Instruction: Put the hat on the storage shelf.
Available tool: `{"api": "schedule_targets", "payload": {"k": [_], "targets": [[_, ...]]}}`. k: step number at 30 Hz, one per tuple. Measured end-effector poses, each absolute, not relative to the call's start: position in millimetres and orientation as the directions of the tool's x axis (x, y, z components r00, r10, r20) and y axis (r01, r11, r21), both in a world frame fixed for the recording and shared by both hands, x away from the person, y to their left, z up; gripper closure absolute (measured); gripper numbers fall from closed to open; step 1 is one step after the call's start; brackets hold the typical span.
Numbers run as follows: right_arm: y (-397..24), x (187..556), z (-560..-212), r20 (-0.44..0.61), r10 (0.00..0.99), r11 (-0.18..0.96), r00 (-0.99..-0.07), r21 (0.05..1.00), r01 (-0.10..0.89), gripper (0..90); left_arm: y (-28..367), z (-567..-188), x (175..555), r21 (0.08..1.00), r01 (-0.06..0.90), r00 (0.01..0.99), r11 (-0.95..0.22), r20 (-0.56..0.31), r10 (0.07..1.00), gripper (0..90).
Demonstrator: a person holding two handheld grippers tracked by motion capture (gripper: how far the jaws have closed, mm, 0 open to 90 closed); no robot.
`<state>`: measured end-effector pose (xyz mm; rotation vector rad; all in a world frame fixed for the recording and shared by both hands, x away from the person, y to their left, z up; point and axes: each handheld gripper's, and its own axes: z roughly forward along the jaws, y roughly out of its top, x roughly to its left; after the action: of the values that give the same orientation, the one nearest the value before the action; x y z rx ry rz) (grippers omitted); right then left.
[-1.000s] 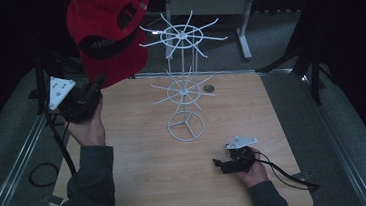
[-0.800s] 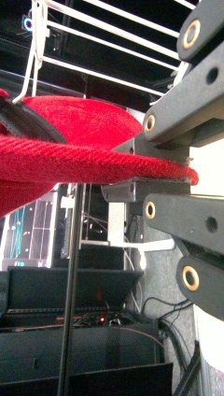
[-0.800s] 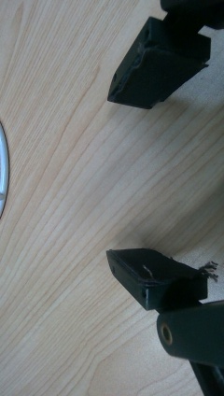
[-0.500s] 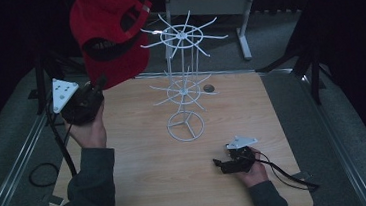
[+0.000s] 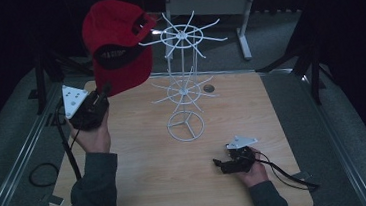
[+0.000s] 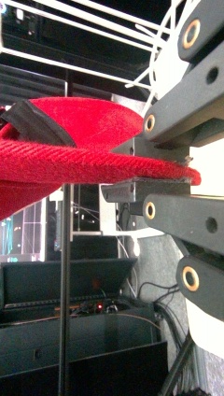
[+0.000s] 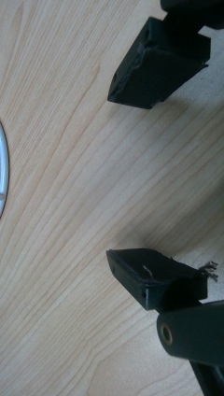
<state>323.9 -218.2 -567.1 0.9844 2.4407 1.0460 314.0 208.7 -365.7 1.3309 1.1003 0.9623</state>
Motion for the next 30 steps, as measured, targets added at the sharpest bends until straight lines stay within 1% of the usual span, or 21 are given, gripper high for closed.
{"api": "schedule_targets", "payload": {"k": [10, 19, 22, 27, 28, 30], "targets": [[-218, 324, -567, -0.013, 0.698, 0.498, -0.716, 0.727, 0.472, 20.1, 208, -384, 313, 0.994, 0.109, 0.214, -0.010, -0.014, 0.977, 85.3], [-218, 324, -567, -0.014, 0.697, 0.499, -0.716, 0.727, 0.472, 20.0, 211, -405, 313, 0.989, 0.150, 0.219, -0.016, -0.017, 0.976, 84.9], [-218, 324, -567, -0.012, 0.698, 0.497, -0.716, 0.727, 0.473, 20.0, 211, -416, 311, 0.984, 0.179, 0.236, -0.017, -0.027, 0.971, 84.7], [-218, 324, -567, -0.010, 0.698, 0.498, -0.716, 0.726, 0.475, 20.0, 210, -426, 308, 0.981, 0.191, 0.259, -0.015, -0.036, 0.965, 84.1], [-218, 324, -567, -0.010, 0.698, 0.497, -0.716, 0.726, 0.475, 20.0, 210, -427, 308, 0.981, 0.195, 0.263, -0.018, -0.035, 0.964, 83.8], [-218, 324, -567, -0.010, 0.699, 0.497, -0.715, 0.727, 0.475, 20.1, 210, -427, 309, 0.979, 0.204, 0.284, -0.015, -0.045, 0.958, 77.1]]}}
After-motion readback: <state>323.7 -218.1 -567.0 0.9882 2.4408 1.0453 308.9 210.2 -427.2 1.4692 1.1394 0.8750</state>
